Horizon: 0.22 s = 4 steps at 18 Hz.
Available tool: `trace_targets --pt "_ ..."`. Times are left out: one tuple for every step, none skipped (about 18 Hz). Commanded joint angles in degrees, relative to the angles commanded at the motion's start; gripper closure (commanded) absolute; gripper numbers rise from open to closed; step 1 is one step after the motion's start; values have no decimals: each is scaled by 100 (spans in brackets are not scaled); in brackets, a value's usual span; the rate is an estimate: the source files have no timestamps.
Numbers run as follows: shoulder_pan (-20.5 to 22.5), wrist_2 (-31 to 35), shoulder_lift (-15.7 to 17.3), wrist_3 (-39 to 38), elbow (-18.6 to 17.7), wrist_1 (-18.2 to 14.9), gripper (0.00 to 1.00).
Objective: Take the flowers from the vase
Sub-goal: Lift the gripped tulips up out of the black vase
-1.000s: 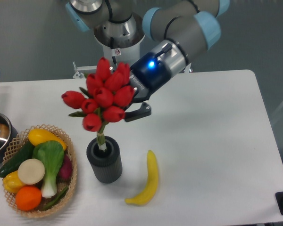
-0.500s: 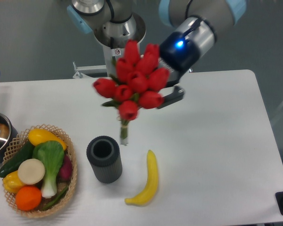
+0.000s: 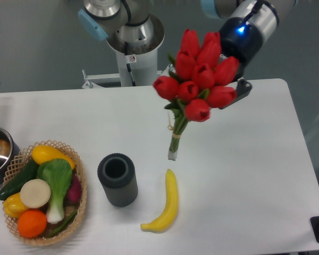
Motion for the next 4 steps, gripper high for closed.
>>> trace_targets --pt "52 0 0 9 0 9 61" --pt "96 0 -18 9 9 17 61" --pt "105 9 -18 9 9 18 61" --pt "114 9 -18 9 9 18 61"
